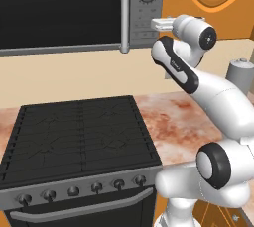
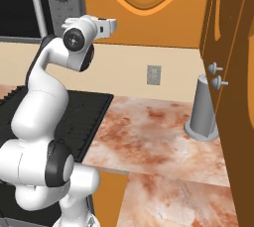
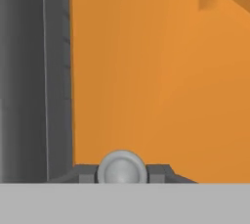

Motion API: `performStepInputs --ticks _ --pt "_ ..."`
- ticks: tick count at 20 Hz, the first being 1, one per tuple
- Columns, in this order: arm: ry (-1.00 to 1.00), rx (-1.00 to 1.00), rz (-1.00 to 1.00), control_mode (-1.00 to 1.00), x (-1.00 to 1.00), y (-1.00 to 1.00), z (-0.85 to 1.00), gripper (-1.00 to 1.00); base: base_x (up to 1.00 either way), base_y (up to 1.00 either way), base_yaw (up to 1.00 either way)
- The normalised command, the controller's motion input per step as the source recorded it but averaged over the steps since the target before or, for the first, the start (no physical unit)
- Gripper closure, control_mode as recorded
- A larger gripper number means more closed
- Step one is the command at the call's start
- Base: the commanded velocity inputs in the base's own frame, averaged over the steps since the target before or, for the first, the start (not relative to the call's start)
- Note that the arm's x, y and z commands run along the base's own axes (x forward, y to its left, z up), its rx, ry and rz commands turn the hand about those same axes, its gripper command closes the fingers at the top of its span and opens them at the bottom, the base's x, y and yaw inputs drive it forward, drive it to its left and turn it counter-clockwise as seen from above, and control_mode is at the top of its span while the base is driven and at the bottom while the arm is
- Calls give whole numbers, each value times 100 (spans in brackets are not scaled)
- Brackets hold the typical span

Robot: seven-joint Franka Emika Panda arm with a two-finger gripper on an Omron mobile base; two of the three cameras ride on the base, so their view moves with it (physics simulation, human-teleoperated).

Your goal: Get the candle and the beer from the cabinet and move them to the dining counter.

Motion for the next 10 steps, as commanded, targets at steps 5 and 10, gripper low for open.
performStepInputs --ticks 5,10 --pt "0 0 0 -100 0 -12 0 100 0 0 0" --pt "0 0 0 -100 -1 -23 0 100 0 0 0"
